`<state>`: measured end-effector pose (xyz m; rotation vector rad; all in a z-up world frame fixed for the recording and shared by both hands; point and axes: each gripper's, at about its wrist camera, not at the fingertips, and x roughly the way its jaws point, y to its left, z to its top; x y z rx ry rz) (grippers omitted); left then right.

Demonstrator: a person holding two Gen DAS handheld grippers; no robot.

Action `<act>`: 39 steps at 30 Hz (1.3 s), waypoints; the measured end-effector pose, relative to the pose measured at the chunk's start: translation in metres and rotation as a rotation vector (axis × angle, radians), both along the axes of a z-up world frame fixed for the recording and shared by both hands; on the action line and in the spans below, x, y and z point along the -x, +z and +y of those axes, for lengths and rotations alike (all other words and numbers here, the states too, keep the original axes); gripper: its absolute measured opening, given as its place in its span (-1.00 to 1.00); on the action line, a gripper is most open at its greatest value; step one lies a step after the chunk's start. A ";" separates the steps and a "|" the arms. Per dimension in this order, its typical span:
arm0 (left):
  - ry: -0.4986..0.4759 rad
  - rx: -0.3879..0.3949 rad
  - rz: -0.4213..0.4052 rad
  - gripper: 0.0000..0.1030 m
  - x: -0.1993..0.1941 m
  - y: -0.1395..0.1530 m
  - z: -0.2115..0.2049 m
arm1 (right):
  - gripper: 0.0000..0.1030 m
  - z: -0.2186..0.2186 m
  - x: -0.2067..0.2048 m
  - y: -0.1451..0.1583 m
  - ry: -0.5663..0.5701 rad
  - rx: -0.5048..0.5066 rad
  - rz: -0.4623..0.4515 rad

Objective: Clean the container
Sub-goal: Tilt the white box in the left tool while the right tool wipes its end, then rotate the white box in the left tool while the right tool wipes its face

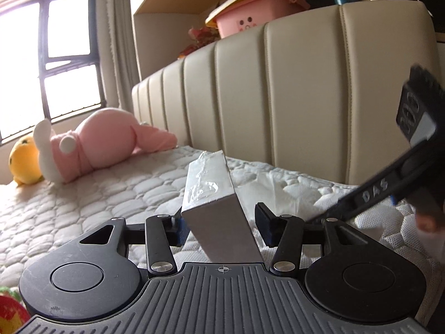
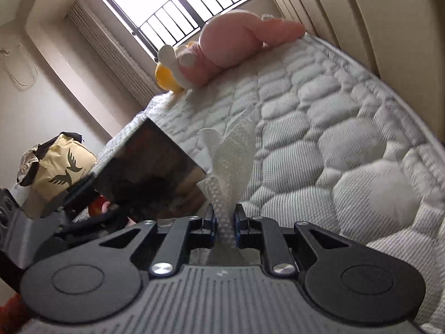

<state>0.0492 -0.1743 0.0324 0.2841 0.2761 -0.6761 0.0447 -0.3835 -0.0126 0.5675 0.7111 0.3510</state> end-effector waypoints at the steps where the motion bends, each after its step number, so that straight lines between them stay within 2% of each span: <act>1: 0.008 0.004 0.012 0.06 -0.002 0.000 0.004 | -0.69 0.005 -0.003 -0.004 0.010 -0.004 0.008; 3: 0.026 0.010 0.037 0.10 -0.007 -0.001 0.010 | -0.69 0.015 -0.006 -0.007 0.028 -0.006 0.013; 6: 0.057 0.028 0.101 0.33 -0.014 -0.004 0.023 | -0.69 0.027 -0.009 -0.010 0.049 -0.006 0.011; 8: 0.059 0.058 0.167 0.57 -0.019 -0.008 0.031 | -0.69 0.029 -0.009 -0.007 0.056 -0.010 0.004; 10: 0.055 0.076 0.223 0.66 -0.022 -0.014 0.033 | -0.69 0.029 -0.008 -0.005 0.056 -0.013 0.002; 11: 0.053 0.085 0.251 0.78 -0.023 -0.017 0.034 | -0.68 0.029 -0.007 -0.004 0.055 -0.008 -0.002; 13: 0.035 0.106 0.274 0.82 -0.024 -0.021 0.031 | -0.66 0.029 -0.002 -0.002 0.056 0.008 -0.012; 16: 0.019 0.201 0.394 0.90 -0.035 -0.029 0.027 | -0.66 0.028 0.008 -0.002 0.070 0.015 -0.027; 22: 0.011 0.537 0.706 0.97 -0.073 -0.044 0.040 | -0.67 0.022 0.023 -0.002 0.097 -0.082 -0.064; 26: 0.025 0.648 0.814 0.97 -0.086 -0.051 0.053 | -0.67 0.032 0.020 -0.007 0.128 -0.093 -0.065; 31: -0.002 0.768 0.940 0.98 -0.093 -0.052 0.073 | -0.63 0.028 0.015 -0.021 0.079 -0.052 -0.016; 34: -0.024 0.768 0.934 1.00 -0.095 -0.044 0.081 | -0.63 0.019 0.014 -0.023 0.036 -0.079 -0.007; 39: 0.011 0.574 0.796 1.00 -0.074 -0.026 0.079 | -0.63 0.031 0.014 -0.017 0.006 0.042 -0.035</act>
